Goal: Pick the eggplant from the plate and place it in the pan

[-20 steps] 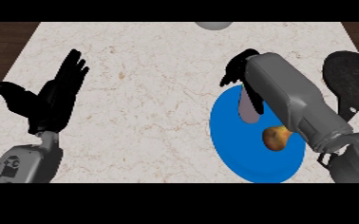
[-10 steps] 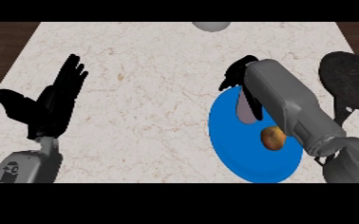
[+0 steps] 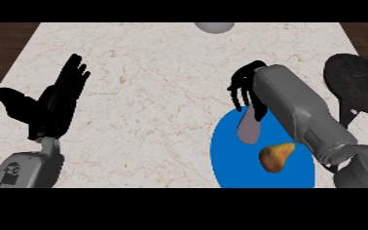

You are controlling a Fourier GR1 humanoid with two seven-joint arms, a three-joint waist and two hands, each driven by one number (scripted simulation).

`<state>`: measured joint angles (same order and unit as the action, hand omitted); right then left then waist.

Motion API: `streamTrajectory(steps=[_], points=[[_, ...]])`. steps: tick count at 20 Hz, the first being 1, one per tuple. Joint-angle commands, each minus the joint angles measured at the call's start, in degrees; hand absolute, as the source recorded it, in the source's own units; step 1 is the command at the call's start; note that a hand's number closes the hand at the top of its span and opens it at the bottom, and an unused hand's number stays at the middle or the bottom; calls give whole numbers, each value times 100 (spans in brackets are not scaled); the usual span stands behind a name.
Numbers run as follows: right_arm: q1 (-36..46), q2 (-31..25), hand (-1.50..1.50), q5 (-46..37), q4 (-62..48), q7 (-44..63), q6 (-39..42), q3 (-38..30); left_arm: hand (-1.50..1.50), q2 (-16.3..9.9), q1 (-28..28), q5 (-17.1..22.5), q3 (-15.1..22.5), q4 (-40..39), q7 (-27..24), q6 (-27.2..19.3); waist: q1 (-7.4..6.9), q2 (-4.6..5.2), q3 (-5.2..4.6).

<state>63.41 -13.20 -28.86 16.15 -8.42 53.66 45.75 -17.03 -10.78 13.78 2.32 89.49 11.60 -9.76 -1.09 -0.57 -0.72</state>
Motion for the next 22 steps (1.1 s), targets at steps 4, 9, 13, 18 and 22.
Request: streamTrajectory(steps=[4,9,13,18,22], points=[[-584,175,150,-7,-68,-585,-230,-113,0,59,78,-3,-11,82,-41,67,-44,111,78],[-173,152,150,9,-236,-408,-516,-433,0,-145,-109,75,-296,-288,-111,312,-52,126,75],[331,-139,150,332,-652,1120,-2107,-1171,0,68,43,-84,-163,-221,-251,93,35,76,67],[823,-1205,150,399,-1027,2697,-4265,-1505,0,10,151,-54,-179,-144,-60,67,237,-71,62],[1429,-1136,150,23,-863,3980,-5864,-1258,0,46,90,-75,-114,-166,-37,85,100,-31,52]])
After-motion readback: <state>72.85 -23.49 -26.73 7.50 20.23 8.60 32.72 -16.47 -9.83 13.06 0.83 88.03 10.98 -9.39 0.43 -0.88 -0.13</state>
